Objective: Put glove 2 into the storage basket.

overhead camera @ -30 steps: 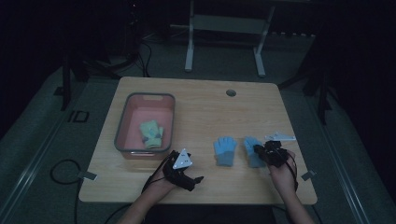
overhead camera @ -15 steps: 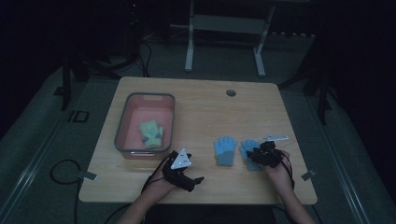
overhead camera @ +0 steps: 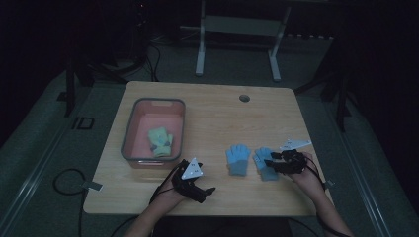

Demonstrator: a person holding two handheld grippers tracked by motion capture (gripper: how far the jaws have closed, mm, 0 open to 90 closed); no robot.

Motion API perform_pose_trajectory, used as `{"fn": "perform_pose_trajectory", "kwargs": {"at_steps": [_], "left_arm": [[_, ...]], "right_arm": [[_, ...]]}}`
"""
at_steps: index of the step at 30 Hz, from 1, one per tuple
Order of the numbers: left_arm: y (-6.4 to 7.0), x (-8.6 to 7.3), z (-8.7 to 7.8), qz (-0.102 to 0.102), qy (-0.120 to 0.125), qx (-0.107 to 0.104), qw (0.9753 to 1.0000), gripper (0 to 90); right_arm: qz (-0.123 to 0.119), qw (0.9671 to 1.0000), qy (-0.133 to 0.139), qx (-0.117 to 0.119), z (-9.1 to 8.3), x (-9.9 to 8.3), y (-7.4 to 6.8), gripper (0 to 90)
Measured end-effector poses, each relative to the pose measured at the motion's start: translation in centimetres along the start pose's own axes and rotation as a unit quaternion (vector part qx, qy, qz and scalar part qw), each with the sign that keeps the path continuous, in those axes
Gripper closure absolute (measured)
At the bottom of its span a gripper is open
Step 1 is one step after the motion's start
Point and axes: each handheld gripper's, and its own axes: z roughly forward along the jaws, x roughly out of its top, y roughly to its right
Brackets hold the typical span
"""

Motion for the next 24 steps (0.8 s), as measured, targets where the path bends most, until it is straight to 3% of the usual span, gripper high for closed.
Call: {"fn": "perform_pose_trajectory", "kwargs": {"at_steps": [3, 7, 11, 14, 17, 24], "left_arm": [[0.0, 0.0, -0.1, -0.001, 0.001, -0.003, 1.0000, 2.7], [0.0, 0.0, 0.0, 0.001, 0.000, -0.001, 1.0000, 2.7], [0.0, 0.0, 0.0, 0.003, 0.000, -0.005, 1.0000, 2.7], [0.1, -0.1, 0.1, 0.006, -0.004, -0.008, 0.9999, 2.7], [0.1, -0.1, 0.1, 0.006, -0.003, -0.006, 1.0000, 2.7], [0.1, -0.1, 0.1, 0.006, -0.003, -0.004, 1.0000, 2.7]], "right_arm": [[-0.018, 0.9997, -0.012, 0.014, 0.2, 0.0, 0.5, 57.2], [-0.034, 0.9989, -0.007, 0.030, 0.3, 0.1, 0.9, 59.9], [-0.036, 0.9984, -0.010, 0.042, 0.6, -0.1, 1.5, 61.5], [-0.041, 0.9978, -0.033, 0.041, 1.5, -0.7, 1.5, 62.7], [-0.035, 0.9983, -0.023, 0.041, 1.6, -1.0, 1.5, 64.3], [0.005, 0.9998, -0.020, 0.004, 1.5, -1.2, 0.4, 81.3]]}}
